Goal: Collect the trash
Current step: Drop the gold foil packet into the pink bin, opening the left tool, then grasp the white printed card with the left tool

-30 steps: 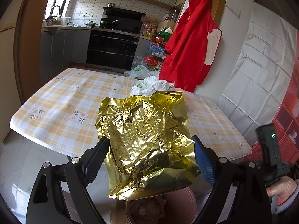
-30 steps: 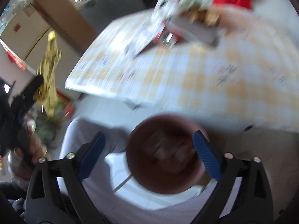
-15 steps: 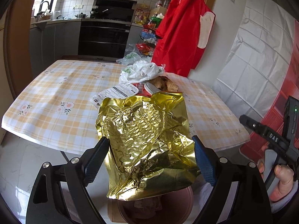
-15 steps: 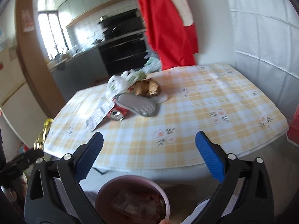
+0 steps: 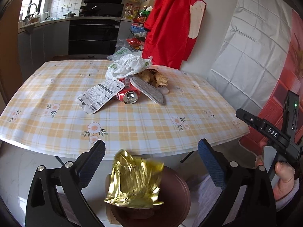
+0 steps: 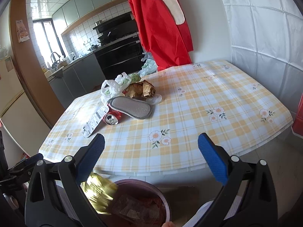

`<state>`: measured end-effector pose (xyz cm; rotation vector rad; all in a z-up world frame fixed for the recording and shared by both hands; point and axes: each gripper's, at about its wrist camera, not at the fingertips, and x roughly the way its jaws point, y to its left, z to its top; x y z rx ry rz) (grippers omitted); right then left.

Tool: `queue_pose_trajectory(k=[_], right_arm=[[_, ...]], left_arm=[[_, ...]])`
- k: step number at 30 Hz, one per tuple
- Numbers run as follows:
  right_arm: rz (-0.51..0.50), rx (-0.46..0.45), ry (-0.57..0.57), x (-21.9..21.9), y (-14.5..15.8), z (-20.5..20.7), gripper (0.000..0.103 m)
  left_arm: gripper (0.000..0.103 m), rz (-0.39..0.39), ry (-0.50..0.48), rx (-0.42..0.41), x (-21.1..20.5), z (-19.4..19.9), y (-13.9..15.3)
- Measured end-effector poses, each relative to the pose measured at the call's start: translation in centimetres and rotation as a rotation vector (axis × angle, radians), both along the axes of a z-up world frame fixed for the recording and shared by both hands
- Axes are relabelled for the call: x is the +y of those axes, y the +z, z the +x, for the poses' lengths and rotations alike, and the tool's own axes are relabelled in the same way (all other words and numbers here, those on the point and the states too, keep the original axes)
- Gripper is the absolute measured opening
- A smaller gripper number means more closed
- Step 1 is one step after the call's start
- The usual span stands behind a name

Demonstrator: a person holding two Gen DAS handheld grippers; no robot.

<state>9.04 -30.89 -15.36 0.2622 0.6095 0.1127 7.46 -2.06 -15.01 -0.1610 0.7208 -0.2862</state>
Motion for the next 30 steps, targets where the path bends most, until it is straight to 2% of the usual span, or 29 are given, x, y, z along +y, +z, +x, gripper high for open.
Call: queue_pose_trajectory(k=[10,19,26,30], right_arm=[[-0.001,0.025,0.011,0.4,-1.0,0.3,0.097],[-0.016,0.049,0.005,0.6,-1.8,0.8,0.097],[-0.043,0.081,0.001,0.8,-2.8,1.8,0.097],[-0.063,0.105,-0.001,1.0,-3.5,2.7,0.097]], left_arm=[[0.096,-0.001,0.083,0.022,2.2,0.3,-0.9],[0.096,0.001,0.116,0.032,3.4,0.8,-1.4],[0.096,0.046,0.132,0.035,4.4,2.3,-2.0],[0.096,0.11,0.125,0.022,4.8,4.0,-2.7]])
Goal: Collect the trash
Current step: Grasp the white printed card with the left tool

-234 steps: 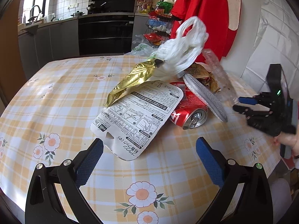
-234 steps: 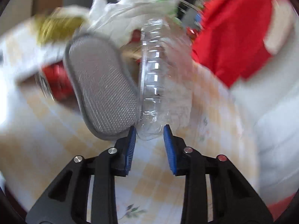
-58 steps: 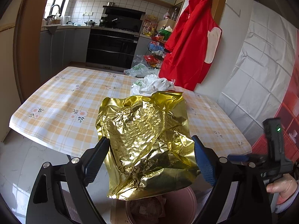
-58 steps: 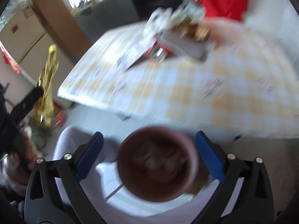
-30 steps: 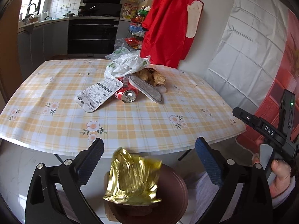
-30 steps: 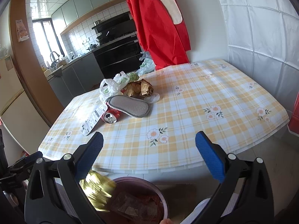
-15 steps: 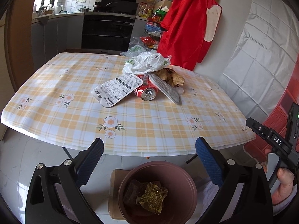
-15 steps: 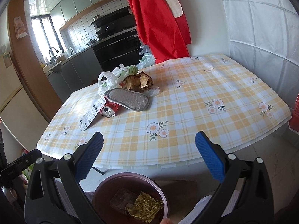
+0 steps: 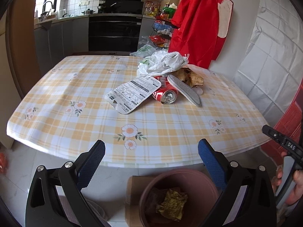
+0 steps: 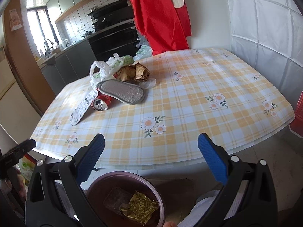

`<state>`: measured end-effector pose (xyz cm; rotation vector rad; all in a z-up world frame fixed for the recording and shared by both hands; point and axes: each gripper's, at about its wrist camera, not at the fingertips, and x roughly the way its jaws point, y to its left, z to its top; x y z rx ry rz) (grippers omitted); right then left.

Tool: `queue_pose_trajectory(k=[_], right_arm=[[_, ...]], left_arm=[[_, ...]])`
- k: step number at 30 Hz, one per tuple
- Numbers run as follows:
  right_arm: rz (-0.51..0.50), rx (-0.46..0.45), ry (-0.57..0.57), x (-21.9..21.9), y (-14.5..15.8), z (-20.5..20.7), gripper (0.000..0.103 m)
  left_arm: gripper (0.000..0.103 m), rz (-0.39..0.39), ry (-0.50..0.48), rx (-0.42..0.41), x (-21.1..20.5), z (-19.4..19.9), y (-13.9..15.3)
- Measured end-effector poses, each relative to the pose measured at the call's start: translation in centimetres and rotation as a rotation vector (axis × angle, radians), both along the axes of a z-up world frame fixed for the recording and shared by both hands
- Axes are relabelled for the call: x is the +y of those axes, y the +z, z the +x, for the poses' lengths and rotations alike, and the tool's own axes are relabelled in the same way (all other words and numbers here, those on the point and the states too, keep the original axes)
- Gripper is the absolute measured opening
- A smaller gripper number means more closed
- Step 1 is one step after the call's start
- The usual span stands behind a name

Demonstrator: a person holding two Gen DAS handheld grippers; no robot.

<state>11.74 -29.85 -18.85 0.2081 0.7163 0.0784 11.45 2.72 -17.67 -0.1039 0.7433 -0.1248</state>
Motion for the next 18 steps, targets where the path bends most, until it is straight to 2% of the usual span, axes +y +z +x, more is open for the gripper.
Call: queue_pose_trajectory(k=[6,11,15,18], right_arm=[[-0.064,0.036,0.002,0.6,-0.8,2.6,0.097],[-0.083,0.044,0.012,0.5,-1.2,5.9,0.097],[-0.087,0.056,0.042,0.7,-1.7,8.4,0.097],[-0.106,0.06,0.048,1.0,-2.1,9.9,0.097]], left_arm=[[0.096,0.147,-0.032,-0.005,-0.2,5.4,-2.1],[0.096,0.291,-0.083,0.047,-1.3,11.8,-4.9],[0.087,0.384,-0.106,0.095,-2.1,16.1,-7.2],[0.086,0.445,-0.122,0.112,-2.7,18.5,-8.5]])
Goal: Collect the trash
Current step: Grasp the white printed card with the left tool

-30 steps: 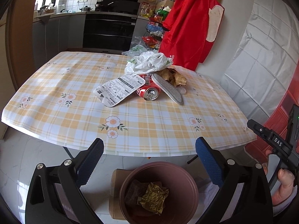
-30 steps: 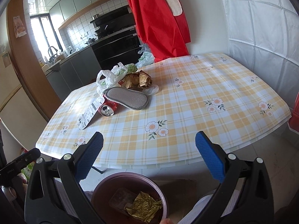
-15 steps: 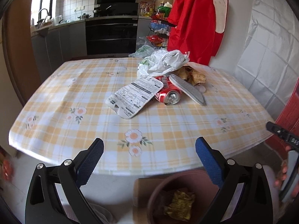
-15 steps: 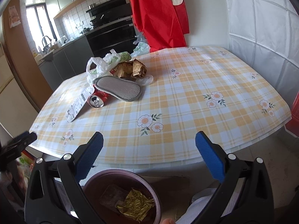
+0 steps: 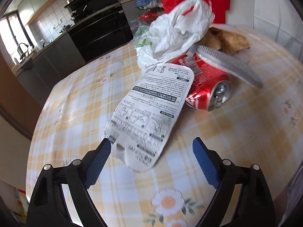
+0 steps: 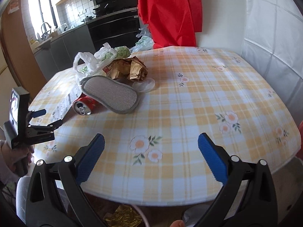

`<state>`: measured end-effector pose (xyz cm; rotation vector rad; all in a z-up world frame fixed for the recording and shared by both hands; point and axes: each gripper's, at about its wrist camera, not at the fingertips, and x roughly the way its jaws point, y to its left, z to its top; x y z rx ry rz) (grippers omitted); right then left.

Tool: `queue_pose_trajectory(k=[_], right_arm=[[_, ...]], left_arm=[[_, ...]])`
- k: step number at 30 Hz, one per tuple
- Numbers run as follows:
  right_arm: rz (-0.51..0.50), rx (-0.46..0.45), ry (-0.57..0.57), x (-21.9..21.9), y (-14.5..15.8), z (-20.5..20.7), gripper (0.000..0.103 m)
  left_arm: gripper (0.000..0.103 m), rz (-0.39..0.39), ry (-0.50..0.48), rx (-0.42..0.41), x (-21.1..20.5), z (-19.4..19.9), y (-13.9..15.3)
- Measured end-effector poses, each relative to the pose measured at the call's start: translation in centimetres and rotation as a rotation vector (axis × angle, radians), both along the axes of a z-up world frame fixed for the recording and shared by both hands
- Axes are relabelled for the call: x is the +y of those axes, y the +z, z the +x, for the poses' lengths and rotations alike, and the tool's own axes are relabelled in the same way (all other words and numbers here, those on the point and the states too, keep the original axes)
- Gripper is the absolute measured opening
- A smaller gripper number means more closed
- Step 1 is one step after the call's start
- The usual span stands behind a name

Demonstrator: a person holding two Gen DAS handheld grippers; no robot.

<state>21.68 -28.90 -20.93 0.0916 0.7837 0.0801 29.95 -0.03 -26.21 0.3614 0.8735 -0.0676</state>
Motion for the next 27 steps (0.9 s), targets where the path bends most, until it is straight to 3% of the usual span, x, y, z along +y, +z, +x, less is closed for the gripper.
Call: queue_pose_trajectory(k=[6,14,15,19,22,27], right_arm=[[0.012,0.024,0.03,0.1,-0.9,2.7,0.097],[-0.074,0.062,0.105,1.5,-2.2,4.8,0.097],[-0.087,0.063,0.112,1.7,-2.3,5.1,0.097],[-0.073,0.079,0.167,2.5,-2.7,6.2,0.097],[-0.081,0.064,0.216,3.7,-2.9,7.2,0.096],[-0.263,0.014,0.321,7.5,-3.3,9.1,0.086]], left_arm=[[0.086,0.108,-0.009,0.009,-0.8,2.8,-1.7],[0.086,0.105,-0.009,-0.006,-0.9,4.6,-2.2],[0.08,0.097,-0.009,-0.008,-0.9,4.8,-2.2],[0.04,0.024,0.003,0.005,-0.5,4.5,-2.0],[0.03,-0.022,0.006,-0.013,0.4,3.2,-1.5],[0.017,-0.139,0.023,-0.054,3.1,1.0,1.1]])
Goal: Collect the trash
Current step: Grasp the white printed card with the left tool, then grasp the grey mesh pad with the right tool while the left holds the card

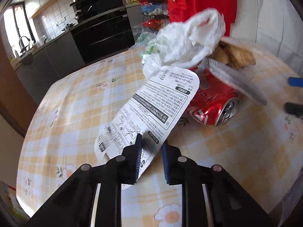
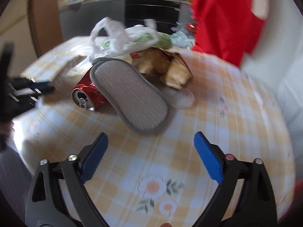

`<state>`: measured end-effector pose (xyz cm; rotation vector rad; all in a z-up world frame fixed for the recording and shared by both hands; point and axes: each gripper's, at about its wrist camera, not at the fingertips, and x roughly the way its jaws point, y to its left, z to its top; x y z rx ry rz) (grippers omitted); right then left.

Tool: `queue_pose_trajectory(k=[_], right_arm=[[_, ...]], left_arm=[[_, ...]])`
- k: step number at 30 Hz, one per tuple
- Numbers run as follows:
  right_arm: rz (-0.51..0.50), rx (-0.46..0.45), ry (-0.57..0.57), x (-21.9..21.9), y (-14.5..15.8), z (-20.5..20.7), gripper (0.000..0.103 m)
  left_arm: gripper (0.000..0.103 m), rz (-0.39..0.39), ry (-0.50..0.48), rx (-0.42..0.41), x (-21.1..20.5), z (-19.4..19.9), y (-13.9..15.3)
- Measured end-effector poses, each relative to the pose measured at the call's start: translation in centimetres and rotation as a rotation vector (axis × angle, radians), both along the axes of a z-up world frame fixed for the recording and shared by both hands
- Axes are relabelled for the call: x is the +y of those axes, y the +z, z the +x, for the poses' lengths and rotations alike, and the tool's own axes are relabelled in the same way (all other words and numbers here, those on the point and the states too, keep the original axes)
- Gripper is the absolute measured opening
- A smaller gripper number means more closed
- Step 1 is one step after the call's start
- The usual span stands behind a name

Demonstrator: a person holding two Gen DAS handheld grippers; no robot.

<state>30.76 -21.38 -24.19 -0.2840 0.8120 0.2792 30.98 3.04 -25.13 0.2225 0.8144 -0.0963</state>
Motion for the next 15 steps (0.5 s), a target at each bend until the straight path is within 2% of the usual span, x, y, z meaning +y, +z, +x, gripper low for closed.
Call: queue_pose_trajectory(k=[5,8,15], right_arm=[[-0.196,-0.039,0.094,4.2,-1.5,2.2,0.08],[-0.241,-0.026,0.103,5.6,-2.3,3.3,0.077],[-0.359,-0.088,0.097,8.2,-3.5,4.2,0.071]], left_arm=[[0.012,-0.168,0.053,-0.017,3.1,-1.8,2.6],[0.012,-0.336,0.1,-0.008,5.3,-3.2,3.5],[0.012,-0.579,0.175,-0.021,7.9,-6.8,4.4]])
